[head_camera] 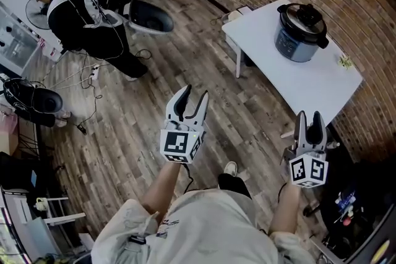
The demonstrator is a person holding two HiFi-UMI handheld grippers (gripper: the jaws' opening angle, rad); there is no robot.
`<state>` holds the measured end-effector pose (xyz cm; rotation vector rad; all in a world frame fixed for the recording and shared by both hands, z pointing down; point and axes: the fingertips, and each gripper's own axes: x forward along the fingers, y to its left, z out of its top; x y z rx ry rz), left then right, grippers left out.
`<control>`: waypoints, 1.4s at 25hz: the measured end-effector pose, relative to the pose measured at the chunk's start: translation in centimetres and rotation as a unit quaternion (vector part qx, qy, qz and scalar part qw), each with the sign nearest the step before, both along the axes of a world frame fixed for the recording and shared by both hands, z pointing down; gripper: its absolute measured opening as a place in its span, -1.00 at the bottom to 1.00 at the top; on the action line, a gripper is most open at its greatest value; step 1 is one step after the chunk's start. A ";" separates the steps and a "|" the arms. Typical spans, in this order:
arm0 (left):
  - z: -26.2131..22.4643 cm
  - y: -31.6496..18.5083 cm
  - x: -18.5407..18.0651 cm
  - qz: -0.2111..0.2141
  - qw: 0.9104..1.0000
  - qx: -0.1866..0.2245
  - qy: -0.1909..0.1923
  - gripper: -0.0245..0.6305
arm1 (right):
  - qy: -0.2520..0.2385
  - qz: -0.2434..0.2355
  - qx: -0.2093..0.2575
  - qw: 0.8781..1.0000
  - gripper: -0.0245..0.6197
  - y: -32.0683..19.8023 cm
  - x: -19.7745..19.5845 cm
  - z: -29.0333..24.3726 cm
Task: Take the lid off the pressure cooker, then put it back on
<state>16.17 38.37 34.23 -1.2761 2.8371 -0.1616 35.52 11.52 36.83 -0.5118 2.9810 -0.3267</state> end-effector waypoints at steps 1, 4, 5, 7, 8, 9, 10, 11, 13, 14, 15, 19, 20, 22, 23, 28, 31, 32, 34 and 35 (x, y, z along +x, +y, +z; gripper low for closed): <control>0.0 -0.8 -0.3 0.001 1.000 -0.001 -0.001 -0.30 | -0.001 0.000 -0.005 1.000 -0.24 -0.8 -0.3 0.1; -0.1 -2.9 -1.3 0.002 1.000 -0.001 0.002 -0.30 | -0.007 0.002 -0.009 1.000 -0.24 -2.8 -1.2 0.2; -0.1 -3.6 -1.7 0.003 1.000 -0.001 0.004 -0.30 | -0.009 0.004 -0.009 1.000 -0.24 -3.4 -1.4 0.2; -0.2 -4.4 -2.2 0.005 1.000 -0.002 0.002 -0.30 | -0.010 0.008 -0.008 1.000 -0.24 -4.3 -1.6 0.2; -0.3 -4.7 -2.5 0.005 1.000 0.000 0.000 -0.30 | -0.010 0.010 -0.008 1.000 -0.24 -4.6 -1.7 0.3; -0.4 -4.9 -2.8 0.005 1.000 0.002 -0.001 -0.30 | -0.011 0.011 -0.008 1.000 -0.24 -4.9 -2.0 0.3; -0.4 -5.2 -3.2 0.006 1.000 0.005 -0.001 -0.30 | -0.011 0.012 -0.008 1.000 -0.24 -5.2 -2.3 0.4; -0.3 -5.5 -3.5 0.008 1.000 0.008 0.000 -0.30 | -0.011 0.014 -0.008 1.000 -0.24 -5.4 -2.5 0.4; 0.2 -6.5 -4.3 0.015 1.000 0.011 0.005 -0.30 | -0.007 0.018 -0.002 1.000 -0.24 -6.0 -3.0 0.3; 0.5 -7.0 -4.8 0.019 1.000 0.014 0.009 -0.30 | -0.004 0.019 0.004 1.000 -0.24 -6.3 -3.3 0.2; 0.7 -7.6 -5.4 0.023 1.000 0.017 0.012 -0.30 | -0.003 0.021 0.010 1.000 -0.24 -6.6 -3.7 0.1; 1.3 -10.7 -8.5 0.045 0.998 0.032 0.016 -0.30 | 0.002 0.038 0.025 0.999 -0.24 -8.5 -6.0 -0.1; 1.5 -11.6 -9.5 0.051 0.998 0.035 0.016 -0.30 | 0.003 0.042 0.028 0.999 -0.24 -9.1 -6.8 -0.1; 1.8 -13.4 -11.7 0.063 0.997 0.040 0.016 -0.30 | 0.003 0.053 0.033 0.998 -0.24 -10.2 -8.4 -0.3; 1.8 -14.4 -13.0 0.069 0.997 0.043 0.017 -0.30 | 0.002 0.060 0.035 0.998 -0.24 -10.9 -9.3 -0.5; 1.1 -19.0 -19.1 0.101 0.993 0.053 0.020 -0.30 | 0.007 0.087 0.044 0.995 -0.24 -13.9 -14.4 -1.7; 1.0 -20.7 -23.0 0.115 0.992 0.054 0.027 -0.30 | 0.006 0.100 0.049 0.994 -0.24 -15.0 -17.8 -2.7; 1.1 -21.3 -24.2 0.119 0.991 0.055 0.030 -0.30 | 0.006 0.104 0.050 0.993 -0.24 -15.3 -18.8 -2.9; 1.3 -22.6 -26.2 0.132 0.989 0.057 0.035 -0.30 | 0.012 0.114 0.055 0.992 -0.24 -15.9 -20.2 -3.0; 1.3 -23.4 -27.0 0.139 0.988 0.058 0.037 -0.30 | 0.015 0.121 0.056 0.991 -0.24 -16.2 -20.8 -3.1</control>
